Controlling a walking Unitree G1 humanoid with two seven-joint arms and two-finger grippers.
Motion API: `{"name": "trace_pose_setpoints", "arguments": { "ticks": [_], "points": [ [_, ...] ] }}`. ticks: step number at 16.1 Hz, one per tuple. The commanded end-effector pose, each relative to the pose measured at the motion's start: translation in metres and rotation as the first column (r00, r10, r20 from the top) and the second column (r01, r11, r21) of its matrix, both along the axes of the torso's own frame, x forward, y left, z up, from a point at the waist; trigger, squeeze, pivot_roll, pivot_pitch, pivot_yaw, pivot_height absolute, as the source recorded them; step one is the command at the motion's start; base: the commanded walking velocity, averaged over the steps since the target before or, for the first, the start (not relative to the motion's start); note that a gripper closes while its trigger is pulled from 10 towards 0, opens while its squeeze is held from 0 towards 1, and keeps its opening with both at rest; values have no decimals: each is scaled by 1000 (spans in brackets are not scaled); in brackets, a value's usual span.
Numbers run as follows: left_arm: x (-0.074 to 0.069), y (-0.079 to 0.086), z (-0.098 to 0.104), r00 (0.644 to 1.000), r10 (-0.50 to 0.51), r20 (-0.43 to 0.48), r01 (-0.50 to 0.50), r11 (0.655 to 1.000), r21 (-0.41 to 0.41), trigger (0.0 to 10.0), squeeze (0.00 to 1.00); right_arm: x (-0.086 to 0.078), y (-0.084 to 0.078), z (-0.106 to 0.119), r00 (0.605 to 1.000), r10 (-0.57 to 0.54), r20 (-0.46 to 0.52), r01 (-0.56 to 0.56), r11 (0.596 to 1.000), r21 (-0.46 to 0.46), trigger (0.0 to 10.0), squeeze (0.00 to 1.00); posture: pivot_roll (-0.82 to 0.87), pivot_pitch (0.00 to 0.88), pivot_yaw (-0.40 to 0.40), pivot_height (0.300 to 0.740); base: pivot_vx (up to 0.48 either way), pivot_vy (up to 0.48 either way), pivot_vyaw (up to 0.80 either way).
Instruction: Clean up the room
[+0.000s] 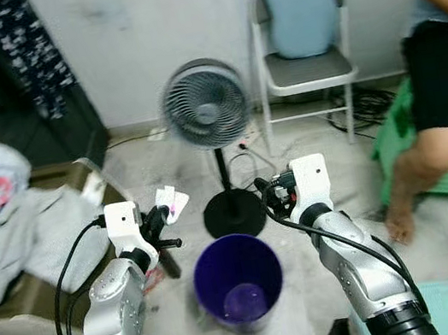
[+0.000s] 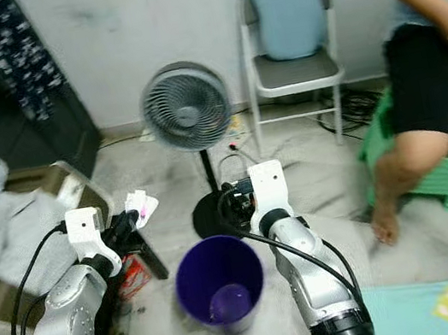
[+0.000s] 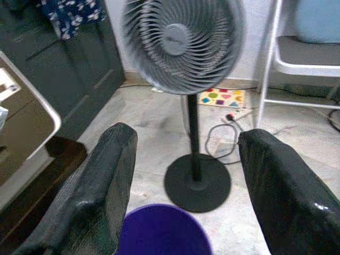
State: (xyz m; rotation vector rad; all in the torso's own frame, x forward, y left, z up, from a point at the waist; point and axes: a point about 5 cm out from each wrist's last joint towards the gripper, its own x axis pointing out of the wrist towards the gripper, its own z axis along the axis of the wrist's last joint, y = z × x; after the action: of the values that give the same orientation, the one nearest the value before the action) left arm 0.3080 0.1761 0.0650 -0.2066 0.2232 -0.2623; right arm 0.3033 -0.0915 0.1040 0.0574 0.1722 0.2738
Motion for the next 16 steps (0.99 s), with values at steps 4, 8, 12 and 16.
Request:
{"name": "trace_pose_setpoints", "arguments": {
  "ticks": [4, 8, 12, 16],
  "points": [
    [2, 2, 1, 1000, 1, 3, -1, 1000, 9, 10000, 0, -1, 3, 1, 1000, 12, 3, -12, 1000, 7, 10000, 0, -231, 0, 63, 740, 0, 72, 0],
    [2, 3, -1, 1000, 8, -5, -8, 1000, 12, 10000, 0, -1, 2, 0, 1000, 8, 5, -8, 1000, 8, 10000, 0, -230, 0, 63, 740, 0, 0, 0],
    [1, 2, 0, 1000, 1, 1, -1, 1000, 10, 10000, 0, -2, 5, 3, 999, 27, 25, -27, 1000, 5, 10000, 0, -229, 0, 63, 740, 0, 134, 0],
    [1, 1, -1, 1000, 2, 0, -2, 1000, 5, 10000, 0, -2, 5, 3, 999, 31, 26, -31, 1000, 5, 10000, 0, -229, 0, 61, 740, 0, 462, 0]
  ]
}}
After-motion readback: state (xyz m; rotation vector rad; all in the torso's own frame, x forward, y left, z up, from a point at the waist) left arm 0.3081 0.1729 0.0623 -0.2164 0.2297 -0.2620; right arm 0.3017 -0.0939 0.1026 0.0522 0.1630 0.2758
